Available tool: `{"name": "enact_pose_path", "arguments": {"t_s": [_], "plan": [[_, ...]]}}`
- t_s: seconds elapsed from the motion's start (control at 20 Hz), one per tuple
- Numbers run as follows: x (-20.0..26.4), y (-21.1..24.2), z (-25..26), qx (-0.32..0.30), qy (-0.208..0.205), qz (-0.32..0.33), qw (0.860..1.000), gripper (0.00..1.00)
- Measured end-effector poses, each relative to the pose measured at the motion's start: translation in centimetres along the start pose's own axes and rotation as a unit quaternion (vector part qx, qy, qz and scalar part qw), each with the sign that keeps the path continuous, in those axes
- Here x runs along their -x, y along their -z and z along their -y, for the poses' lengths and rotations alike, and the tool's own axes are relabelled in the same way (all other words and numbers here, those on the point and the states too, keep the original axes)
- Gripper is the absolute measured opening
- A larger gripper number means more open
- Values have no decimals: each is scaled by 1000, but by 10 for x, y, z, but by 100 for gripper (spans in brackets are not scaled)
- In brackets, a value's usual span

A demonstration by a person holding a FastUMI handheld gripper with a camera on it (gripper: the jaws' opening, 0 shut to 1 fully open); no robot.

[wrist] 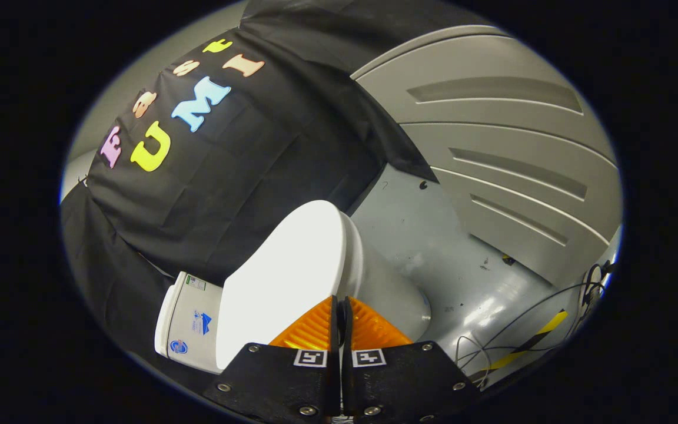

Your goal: Open the toilet lid.

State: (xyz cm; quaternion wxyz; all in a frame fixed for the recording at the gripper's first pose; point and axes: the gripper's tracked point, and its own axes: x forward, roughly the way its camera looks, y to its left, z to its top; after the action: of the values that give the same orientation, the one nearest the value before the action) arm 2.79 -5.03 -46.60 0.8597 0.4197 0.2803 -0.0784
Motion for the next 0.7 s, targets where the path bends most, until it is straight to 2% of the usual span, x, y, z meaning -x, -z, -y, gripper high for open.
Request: {"name": "enact_pose_path", "arguments": {"t_s": [0.45, 0.7], "plan": [[29, -29, -46, 43, 9, 38, 998, 1], [48, -46, -84, 111, -6, 54, 992, 1]]}}
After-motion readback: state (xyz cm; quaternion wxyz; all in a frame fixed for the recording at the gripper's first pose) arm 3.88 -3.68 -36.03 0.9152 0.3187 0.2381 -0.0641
